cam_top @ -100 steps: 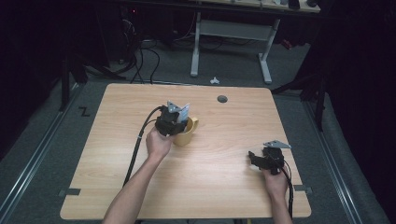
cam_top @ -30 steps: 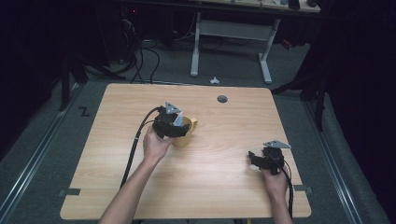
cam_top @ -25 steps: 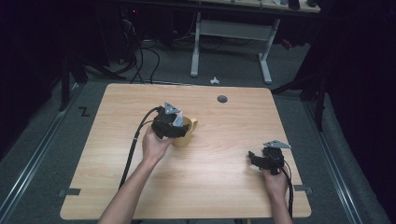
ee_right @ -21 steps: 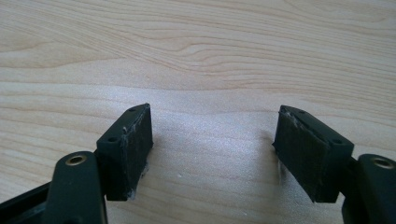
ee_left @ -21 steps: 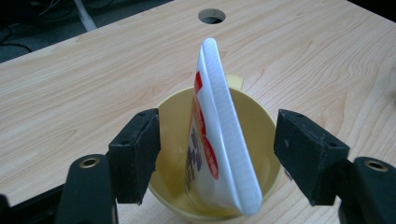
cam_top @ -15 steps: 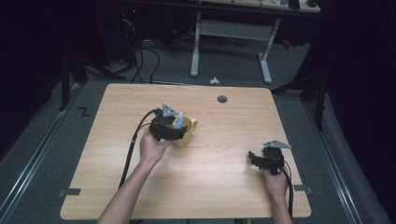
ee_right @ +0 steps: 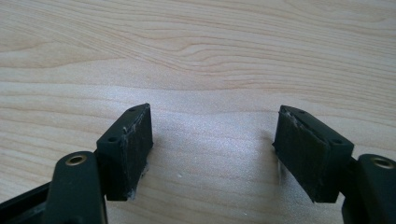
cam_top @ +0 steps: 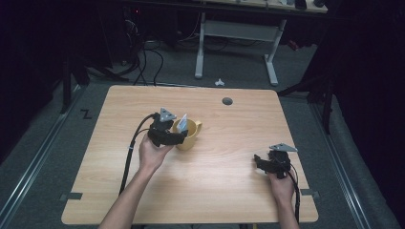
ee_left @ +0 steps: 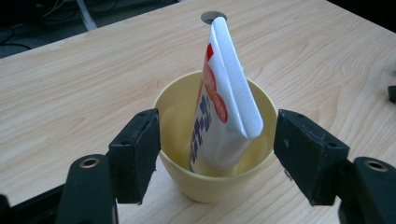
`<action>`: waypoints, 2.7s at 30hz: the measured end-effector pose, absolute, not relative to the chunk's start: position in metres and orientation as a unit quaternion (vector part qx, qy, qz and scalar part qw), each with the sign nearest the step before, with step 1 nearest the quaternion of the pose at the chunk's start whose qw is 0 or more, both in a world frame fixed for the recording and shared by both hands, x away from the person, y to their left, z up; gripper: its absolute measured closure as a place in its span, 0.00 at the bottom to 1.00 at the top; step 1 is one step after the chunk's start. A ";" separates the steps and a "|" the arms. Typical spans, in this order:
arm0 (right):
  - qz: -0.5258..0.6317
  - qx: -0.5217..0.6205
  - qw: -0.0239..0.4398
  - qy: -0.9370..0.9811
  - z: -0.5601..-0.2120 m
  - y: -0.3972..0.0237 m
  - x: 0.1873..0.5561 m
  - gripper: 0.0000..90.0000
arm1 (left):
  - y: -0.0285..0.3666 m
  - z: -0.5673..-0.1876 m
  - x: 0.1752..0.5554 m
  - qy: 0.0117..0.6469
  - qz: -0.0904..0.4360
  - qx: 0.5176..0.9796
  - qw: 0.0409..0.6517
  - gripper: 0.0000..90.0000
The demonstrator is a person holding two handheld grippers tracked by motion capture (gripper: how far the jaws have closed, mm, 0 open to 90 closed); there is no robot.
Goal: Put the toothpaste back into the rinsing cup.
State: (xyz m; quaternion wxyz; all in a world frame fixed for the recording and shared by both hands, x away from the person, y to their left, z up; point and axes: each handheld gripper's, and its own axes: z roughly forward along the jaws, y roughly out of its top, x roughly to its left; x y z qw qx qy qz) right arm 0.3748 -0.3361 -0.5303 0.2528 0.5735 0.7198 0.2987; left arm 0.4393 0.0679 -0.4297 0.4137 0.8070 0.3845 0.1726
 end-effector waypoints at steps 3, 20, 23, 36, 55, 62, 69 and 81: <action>0.299 0.573 0.253 0.720 -0.530 -0.336 0.375 0.31 | 0.069 -0.430 0.437 0.383 0.166 0.807 0.418 0.36; 0.299 0.573 0.253 0.720 -0.530 -0.336 0.375 0.31 | 0.077 -0.425 0.426 0.378 0.170 0.804 0.426 0.36; 0.299 0.573 0.253 0.720 -0.530 -0.336 0.375 0.31 | 0.079 -0.426 0.424 0.381 0.169 0.802 0.427 0.36; 0.299 0.573 0.253 0.720 -0.530 -0.336 0.375 0.31 | 0.089 -0.424 0.418 0.383 0.173 0.797 0.434 0.37; 0.299 0.573 0.253 0.720 -0.530 -0.336 0.375 0.31 | 0.107 -0.420 0.410 0.391 0.180 0.784 0.447 0.39; 0.299 0.573 0.253 0.720 -0.530 -0.336 0.375 0.31 | 0.116 -0.419 0.407 0.399 0.182 0.776 0.454 0.39; 0.299 0.573 0.253 0.720 -0.530 -0.336 0.375 0.31 | 0.125 -0.419 0.403 0.407 0.185 0.768 0.459 0.40; 0.299 0.573 0.253 0.719 -0.530 -0.336 0.375 0.31 | 0.137 -0.417 0.397 0.414 0.191 0.760 0.463 0.41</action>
